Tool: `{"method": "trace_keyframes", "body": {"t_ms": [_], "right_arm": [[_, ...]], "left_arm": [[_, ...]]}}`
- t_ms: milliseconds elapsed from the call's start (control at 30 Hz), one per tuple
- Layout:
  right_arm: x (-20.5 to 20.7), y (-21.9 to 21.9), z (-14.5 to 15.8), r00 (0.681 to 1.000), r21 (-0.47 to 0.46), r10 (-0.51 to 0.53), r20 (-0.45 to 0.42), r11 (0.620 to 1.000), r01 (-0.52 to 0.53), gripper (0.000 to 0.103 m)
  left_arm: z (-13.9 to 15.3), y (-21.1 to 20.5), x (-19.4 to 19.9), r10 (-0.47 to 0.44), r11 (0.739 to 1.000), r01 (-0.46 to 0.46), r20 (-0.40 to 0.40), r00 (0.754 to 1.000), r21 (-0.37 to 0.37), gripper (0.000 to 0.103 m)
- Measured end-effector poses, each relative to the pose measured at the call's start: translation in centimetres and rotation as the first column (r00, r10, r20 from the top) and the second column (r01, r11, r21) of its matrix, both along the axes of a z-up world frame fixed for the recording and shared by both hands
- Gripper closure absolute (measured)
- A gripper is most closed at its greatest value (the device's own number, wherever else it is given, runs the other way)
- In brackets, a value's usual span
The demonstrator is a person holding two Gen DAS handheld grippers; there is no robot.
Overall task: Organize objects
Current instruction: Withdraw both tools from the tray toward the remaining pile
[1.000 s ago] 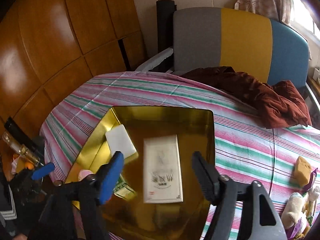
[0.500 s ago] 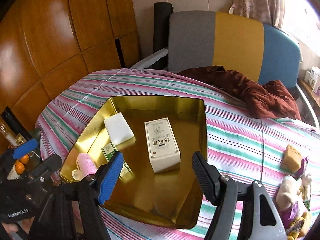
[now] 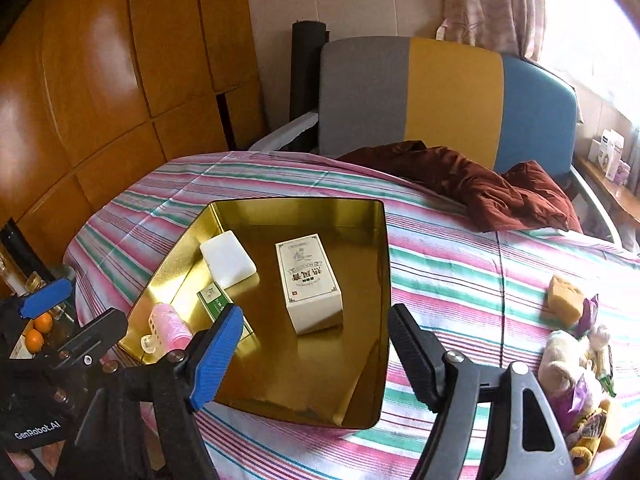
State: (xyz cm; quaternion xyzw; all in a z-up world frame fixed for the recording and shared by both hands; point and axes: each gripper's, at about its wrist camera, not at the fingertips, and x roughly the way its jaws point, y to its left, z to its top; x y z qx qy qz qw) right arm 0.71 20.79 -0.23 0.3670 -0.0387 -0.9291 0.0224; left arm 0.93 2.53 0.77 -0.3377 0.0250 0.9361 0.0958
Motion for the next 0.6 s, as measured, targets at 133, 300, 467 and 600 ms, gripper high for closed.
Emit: {"method": "trace_keyframes", "body": {"t_ms": [133, 300, 467, 600], "right_arm": [[0.3, 0.4, -0.2, 1.0, 0.004, -0.012, 0.0, 1.0, 0.012, 0.026], [0.7, 0.9, -0.2, 1.0, 0.009, -0.031, -0.004, 0.999, 0.031, 0.026], [1.2, 1.7, -0.1, 0.999, 0.015, -0.049, -0.012, 0.999, 0.049, 0.026], [1.6, 2.5, 0.0, 0.998, 0.011, -0.068, -0.013, 0.998, 0.068, 0.026]], "left_arm": [[0.0, 0.5, 0.2, -0.012, 1.0, 0.012, 0.0, 1.0, -0.008, 0.008], [0.2, 1.0, 0.5, -0.023, 1.0, 0.023, -0.011, 1.0, -0.018, 0.007], [0.7, 1.7, 0.9, -0.044, 0.998, 0.043, -0.028, 0.999, -0.035, 0.007], [0.8, 2.4, 1.0, -0.063, 0.997, 0.062, -0.03, 0.998, -0.041, 0.007]]}}
